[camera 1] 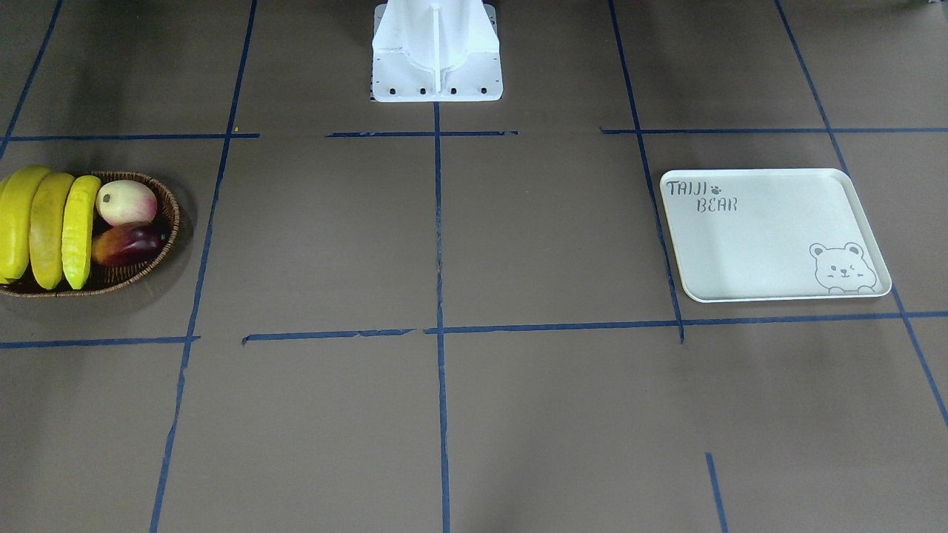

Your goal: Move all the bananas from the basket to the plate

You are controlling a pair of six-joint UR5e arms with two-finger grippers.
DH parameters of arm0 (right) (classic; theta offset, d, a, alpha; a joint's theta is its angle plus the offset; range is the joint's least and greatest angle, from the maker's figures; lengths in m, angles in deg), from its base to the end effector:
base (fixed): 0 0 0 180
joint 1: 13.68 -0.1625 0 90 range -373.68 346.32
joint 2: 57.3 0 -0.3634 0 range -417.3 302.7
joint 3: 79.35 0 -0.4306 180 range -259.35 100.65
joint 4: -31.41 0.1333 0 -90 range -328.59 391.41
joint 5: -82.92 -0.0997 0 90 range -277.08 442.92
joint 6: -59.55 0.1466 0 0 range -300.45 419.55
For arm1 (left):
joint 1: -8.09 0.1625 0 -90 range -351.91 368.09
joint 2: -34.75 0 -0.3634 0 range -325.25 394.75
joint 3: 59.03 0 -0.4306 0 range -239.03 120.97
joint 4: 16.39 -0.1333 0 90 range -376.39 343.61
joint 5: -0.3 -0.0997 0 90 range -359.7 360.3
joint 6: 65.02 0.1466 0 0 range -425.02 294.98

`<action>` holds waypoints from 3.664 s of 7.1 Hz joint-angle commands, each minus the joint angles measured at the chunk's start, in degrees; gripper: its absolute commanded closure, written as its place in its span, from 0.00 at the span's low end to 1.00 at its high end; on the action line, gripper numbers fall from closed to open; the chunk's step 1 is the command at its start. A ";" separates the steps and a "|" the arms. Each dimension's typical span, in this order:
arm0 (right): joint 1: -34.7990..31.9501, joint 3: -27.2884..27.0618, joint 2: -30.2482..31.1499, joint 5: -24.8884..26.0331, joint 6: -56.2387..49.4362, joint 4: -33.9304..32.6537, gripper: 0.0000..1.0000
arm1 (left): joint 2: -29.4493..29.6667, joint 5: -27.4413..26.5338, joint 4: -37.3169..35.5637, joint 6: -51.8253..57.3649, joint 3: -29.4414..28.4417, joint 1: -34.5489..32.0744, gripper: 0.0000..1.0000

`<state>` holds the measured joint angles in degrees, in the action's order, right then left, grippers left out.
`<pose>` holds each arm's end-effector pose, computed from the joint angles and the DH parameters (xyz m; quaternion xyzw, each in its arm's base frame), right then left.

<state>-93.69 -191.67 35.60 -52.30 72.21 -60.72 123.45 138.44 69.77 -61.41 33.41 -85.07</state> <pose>-0.0603 -0.5109 0.4512 0.0614 -0.3999 -0.0365 0.9138 -0.0526 -0.5151 0.6197 0.0026 0.4083 -0.0060 0.9128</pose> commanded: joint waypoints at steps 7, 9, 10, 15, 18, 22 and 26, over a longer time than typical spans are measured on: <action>12.33 1.67 9.05 4.89 16.08 21.64 0.14 | 0.16 0.12 0.15 0.35 0.20 0.00 0.00; 13.47 1.93 9.66 4.89 16.08 21.47 0.19 | 0.25 0.03 0.15 0.35 0.20 0.00 0.00; 13.48 1.93 10.01 4.89 15.99 21.55 0.19 | 0.25 0.03 0.49 0.35 0.11 0.08 0.00; 16.02 2.02 11.86 4.97 15.46 21.55 0.21 | 0.33 0.03 0.50 0.26 -0.32 0.08 0.00; 16.03 2.02 11.95 4.97 15.46 21.64 0.43 | 0.33 0.03 0.50 0.26 -0.41 0.08 0.00; 15.94 1.85 12.04 5.76 15.37 21.90 0.61 | 0.42 0.03 0.50 0.26 -0.15 0.08 0.00; 14.20 0.18 12.13 5.16 15.37 21.91 1.00 | 0.95 0.03 0.50 0.00 -0.06 0.08 0.00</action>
<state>-78.34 -190.83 47.70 -46.73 87.58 -38.82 124.24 138.47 70.27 -61.34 33.37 -84.98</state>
